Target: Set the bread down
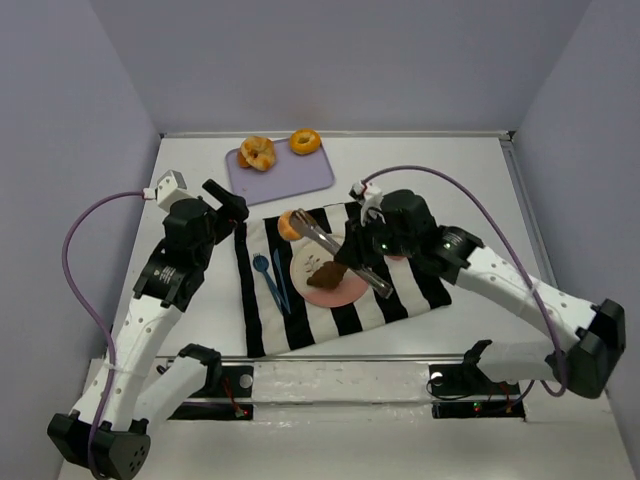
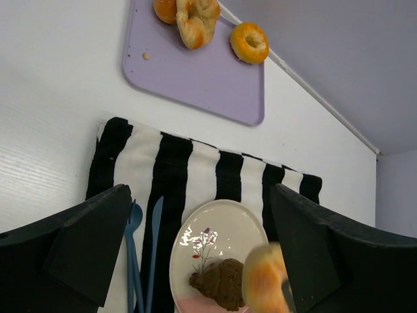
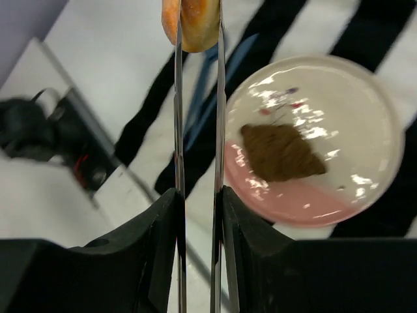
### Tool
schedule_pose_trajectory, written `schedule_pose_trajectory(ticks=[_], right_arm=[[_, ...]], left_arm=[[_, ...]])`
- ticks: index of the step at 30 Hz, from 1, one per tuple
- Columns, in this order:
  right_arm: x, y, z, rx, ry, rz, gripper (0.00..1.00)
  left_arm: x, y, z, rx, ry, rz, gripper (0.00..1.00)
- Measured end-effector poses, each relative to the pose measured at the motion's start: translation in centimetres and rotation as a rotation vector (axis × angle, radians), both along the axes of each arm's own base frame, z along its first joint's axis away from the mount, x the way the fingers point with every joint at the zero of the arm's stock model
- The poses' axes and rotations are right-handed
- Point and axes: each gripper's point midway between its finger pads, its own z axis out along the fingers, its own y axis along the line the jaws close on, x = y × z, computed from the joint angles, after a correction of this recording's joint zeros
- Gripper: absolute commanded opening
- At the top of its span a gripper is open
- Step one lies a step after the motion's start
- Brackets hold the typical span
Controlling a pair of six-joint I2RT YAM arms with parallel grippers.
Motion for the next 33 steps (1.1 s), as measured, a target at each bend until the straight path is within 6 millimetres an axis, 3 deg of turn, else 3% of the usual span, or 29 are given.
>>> schedule_pose_trajectory(ticks=[5, 9, 13, 20, 28, 33], right_arm=[[-7.9, -1.5, 1.1, 0.101, 0.027, 0.163, 0.07], [-10.6, -2.7, -1.0, 0.064, 0.118, 0.191, 0.07], [-12.5, -4.8, -4.8, -0.053, 0.25, 0.159, 0.07], [-13.1, -6.5, -6.7, -0.135, 0.31, 0.116, 0.07], [-11.7, -6.9, -11.4, -0.317, 0.377, 0.064, 0.07], [-10.3, -6.6, -11.5, -0.362, 0.353, 0.024, 0.07]], left_arm=[[-0.4, -0.1, -0.2, -0.005, -0.001, -0.012, 0.99], [-0.5, -0.1, -0.5, -0.004, 0.006, -0.015, 0.99], [-0.5, -0.1, -0.6, -0.003, 0.009, -0.015, 0.99], [-0.5, -0.1, -0.6, -0.003, 0.009, -0.015, 0.99], [-0.5, -0.1, -0.6, -0.001, 0.009, -0.011, 0.99], [-0.5, 0.0, -0.6, 0.0, 0.009, -0.008, 0.99]])
